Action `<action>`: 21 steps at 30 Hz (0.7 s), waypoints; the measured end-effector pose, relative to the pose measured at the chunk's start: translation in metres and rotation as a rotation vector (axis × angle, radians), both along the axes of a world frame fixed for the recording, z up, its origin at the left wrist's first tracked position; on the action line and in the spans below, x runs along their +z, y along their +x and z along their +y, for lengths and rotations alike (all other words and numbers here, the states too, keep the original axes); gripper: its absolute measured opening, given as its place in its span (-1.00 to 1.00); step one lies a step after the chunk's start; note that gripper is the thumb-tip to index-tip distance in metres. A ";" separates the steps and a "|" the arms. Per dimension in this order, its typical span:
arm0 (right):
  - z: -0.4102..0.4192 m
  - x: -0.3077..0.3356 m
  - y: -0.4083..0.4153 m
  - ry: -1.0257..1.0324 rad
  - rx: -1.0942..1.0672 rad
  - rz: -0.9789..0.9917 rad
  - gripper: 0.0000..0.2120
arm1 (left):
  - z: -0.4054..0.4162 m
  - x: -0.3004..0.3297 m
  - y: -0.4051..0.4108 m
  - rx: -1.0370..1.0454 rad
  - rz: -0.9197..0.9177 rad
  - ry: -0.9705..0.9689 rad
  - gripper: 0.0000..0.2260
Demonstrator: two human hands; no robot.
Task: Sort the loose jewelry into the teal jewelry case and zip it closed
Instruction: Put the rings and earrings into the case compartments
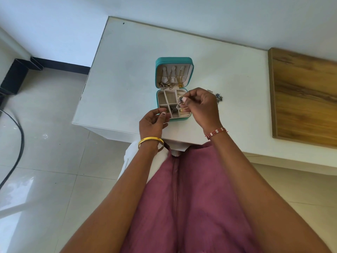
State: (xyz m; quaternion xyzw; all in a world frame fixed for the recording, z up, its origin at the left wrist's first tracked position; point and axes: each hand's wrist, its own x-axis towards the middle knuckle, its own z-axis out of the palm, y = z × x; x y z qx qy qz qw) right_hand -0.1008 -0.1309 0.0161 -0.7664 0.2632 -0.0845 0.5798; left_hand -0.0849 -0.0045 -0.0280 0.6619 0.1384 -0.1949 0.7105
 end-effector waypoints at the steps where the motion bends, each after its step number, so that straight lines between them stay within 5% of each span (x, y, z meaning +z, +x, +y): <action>1: 0.001 -0.002 0.001 0.010 0.000 0.010 -0.86 | 0.000 -0.001 0.001 0.018 0.014 -0.011 -0.86; 21: 0.003 -0.038 -0.002 -0.335 0.077 0.169 -0.90 | -0.001 0.003 0.001 0.027 0.066 -0.012 -0.87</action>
